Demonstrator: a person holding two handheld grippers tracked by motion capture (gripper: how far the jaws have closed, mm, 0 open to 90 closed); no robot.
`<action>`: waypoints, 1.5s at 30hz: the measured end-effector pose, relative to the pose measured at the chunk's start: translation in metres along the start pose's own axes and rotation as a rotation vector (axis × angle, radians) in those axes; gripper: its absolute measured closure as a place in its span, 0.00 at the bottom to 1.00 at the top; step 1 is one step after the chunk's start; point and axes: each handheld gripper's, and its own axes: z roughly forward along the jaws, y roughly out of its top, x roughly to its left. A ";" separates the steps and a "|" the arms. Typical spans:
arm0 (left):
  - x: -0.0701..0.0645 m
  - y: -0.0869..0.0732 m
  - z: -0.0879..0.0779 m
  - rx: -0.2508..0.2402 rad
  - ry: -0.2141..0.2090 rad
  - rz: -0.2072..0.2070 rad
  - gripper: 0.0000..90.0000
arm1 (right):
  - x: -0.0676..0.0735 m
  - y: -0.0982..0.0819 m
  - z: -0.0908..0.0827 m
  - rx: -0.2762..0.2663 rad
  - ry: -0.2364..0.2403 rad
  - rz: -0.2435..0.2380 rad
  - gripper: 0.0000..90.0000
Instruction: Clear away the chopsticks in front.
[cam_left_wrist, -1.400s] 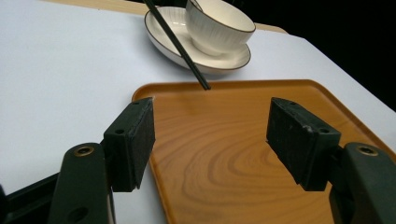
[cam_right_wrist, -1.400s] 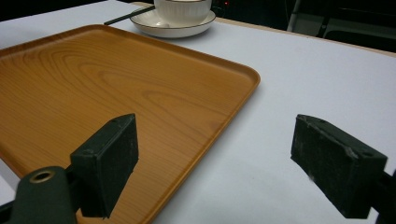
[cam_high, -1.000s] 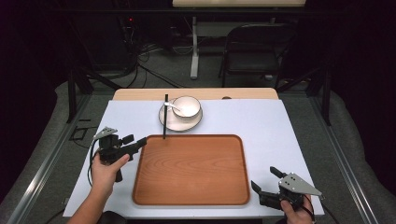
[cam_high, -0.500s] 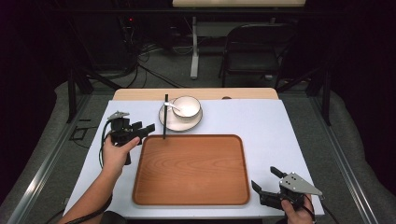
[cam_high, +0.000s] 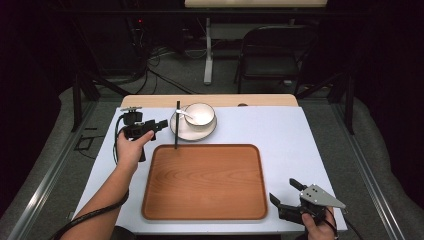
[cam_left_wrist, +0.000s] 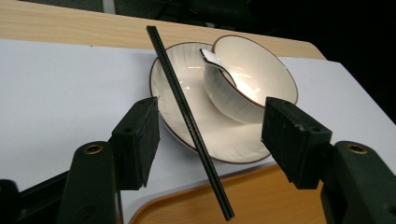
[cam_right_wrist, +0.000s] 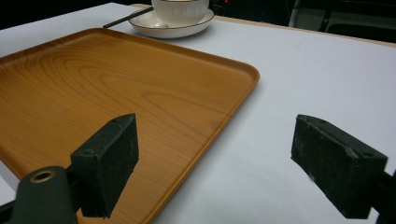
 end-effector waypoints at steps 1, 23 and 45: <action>0.000 0.002 0.002 0.003 0.007 0.000 0.42 | 0.000 0.000 0.000 0.001 0.000 0.003 0.16; 0.002 0.032 0.061 0.196 0.058 -0.126 0.72 | 0.000 0.000 -0.001 -0.004 0.007 0.002 0.16; -0.004 0.029 0.103 0.336 0.203 -0.114 0.87 | -0.001 -0.001 -0.003 -0.010 0.007 0.013 0.16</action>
